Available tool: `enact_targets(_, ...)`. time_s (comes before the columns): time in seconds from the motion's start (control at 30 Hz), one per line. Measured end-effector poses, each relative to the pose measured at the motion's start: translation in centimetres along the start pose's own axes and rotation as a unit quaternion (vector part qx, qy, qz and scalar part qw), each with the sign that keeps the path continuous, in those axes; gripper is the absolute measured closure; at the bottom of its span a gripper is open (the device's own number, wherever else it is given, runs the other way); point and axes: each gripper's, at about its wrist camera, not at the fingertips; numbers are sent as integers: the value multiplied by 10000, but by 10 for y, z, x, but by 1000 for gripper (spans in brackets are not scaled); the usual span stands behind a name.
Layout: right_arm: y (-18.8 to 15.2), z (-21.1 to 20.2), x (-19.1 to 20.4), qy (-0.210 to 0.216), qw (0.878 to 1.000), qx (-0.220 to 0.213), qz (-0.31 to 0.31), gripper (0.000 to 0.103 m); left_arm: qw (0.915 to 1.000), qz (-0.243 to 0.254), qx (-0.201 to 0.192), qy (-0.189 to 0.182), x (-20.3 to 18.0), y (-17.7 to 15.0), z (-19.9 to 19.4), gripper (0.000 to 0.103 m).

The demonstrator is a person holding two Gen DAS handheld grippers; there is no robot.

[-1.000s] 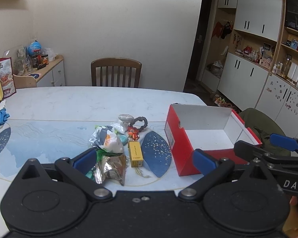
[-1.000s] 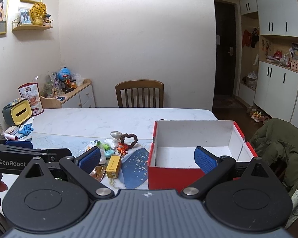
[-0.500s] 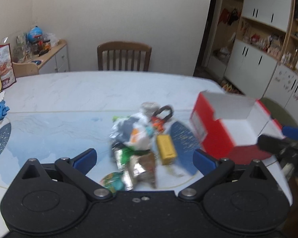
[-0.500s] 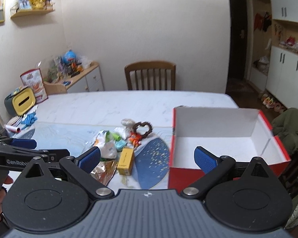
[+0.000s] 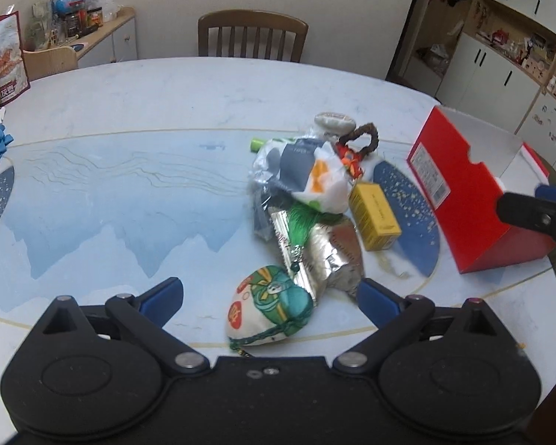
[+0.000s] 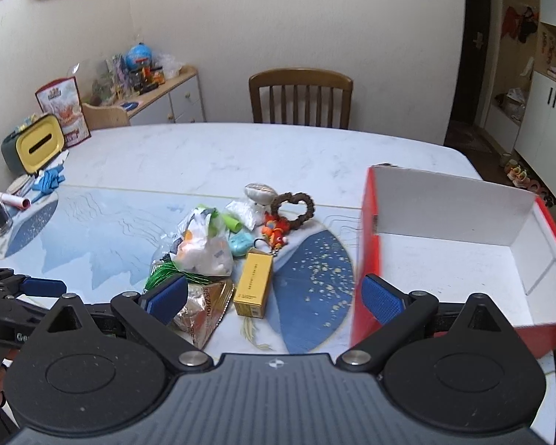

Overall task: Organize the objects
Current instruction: 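Grasp the small yellow box with the right gripper while the left grasps the cartoon-print pouch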

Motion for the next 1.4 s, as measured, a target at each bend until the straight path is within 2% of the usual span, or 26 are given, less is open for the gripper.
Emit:
enact_targets(0.3, 10, 60, 9, 63, 9989, 457, -23, 6, 9986, 369, 295, -250, 4, 0, 20, 12)
enact_targets(0.43, 10, 88, 10, 117, 9974, 711, 46, 11, 9974, 534, 350, -342, 4, 2, 27, 14)
enact_targets(0.63, 11, 124, 9, -17, 9944, 1049, 112, 19, 9953, 657, 463, -534, 8, 0, 36, 25)
enact_targets(0.7, 10, 134, 8, -70, 9931, 1160, 166, 25, 9948, 698, 492, -564, 8, -1, 39, 27)
enact_targets(0.77, 10, 142, 7, -74, 9918, 1249, 247, 36, 9942, 727, 513, -605, 9, -1, 40, 30)
enact_targets(0.83, 10, 147, 6, -3, 9913, 1271, 347, 37, 9936, 759, 546, -642, 10, 0, 42, 33)
enact_targets(0.87, 10, 148, 7, 17, 9911, 1278, 380, 41, 9931, 769, 575, -670, 11, 0, 43, 38)
enact_targets(0.93, 12, 152, 10, 43, 9905, 1334, 343, 45, 9927, 735, 623, -732, 14, 1, 44, 40)
enact_targets(1.1, 14, 156, 16, 96, 9897, 1387, 346, 47, 9920, 714, 654, -811, 19, 3, 44, 47)
enact_targets(1.33, 12, 161, 16, 10, 9886, 1452, 403, 72, 9913, 715, 664, -885, 22, 6, 43, 51)
enact_targets(1.4, 12, 161, 15, -16, 9886, 1446, 428, 73, 9913, 708, 651, -903, 24, 8, 42, 54)
Point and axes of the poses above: each gripper's, at about its wrist camera, not at the fingertips, and z roughly the way its jaws point, x to its left, y to its top, and after that the axes turned 10 degrees about -z, right-handed
